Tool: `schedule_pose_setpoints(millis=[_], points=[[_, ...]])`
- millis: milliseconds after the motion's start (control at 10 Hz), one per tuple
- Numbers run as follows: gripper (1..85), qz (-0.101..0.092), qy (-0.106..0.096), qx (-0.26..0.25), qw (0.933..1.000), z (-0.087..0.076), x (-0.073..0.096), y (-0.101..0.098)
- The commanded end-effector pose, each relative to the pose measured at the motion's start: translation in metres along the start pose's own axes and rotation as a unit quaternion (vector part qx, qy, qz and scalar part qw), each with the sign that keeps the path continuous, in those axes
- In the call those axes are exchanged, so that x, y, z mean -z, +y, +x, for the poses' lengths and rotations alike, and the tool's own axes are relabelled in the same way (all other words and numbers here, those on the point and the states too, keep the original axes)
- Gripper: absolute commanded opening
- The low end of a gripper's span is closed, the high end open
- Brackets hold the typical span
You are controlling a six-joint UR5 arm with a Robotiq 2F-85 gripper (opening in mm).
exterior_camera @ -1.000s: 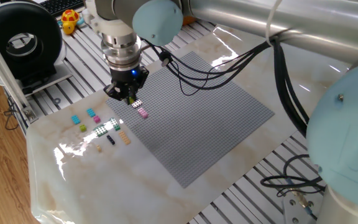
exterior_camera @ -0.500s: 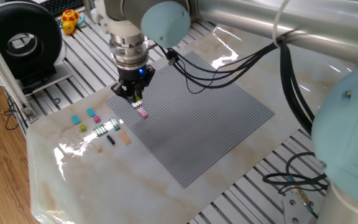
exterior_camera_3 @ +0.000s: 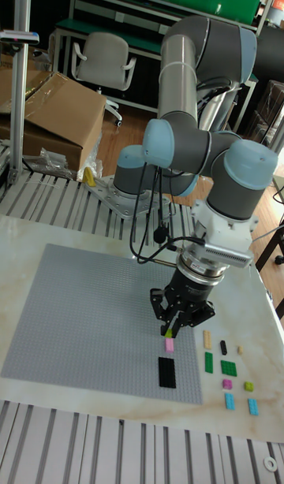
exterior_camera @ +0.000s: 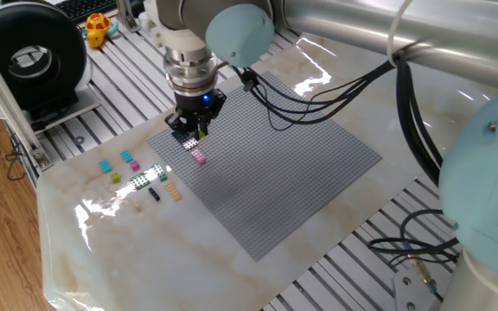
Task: Stack small Lego blocks randomly, one at a time
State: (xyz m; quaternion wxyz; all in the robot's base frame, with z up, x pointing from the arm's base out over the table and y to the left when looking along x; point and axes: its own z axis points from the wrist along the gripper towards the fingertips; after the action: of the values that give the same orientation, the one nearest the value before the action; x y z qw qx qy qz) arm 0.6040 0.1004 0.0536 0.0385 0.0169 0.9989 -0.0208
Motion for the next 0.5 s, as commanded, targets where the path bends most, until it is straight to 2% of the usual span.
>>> schedule_pose_setpoints(millis=[0,400], points=[[1.3,-0.027,-0.004,0.006,0.9996,0.0004,-0.0025,-0.0072],[1.3,-0.032,-0.001,0.008,0.9995,0.0021,-0.0024,-0.0049]])
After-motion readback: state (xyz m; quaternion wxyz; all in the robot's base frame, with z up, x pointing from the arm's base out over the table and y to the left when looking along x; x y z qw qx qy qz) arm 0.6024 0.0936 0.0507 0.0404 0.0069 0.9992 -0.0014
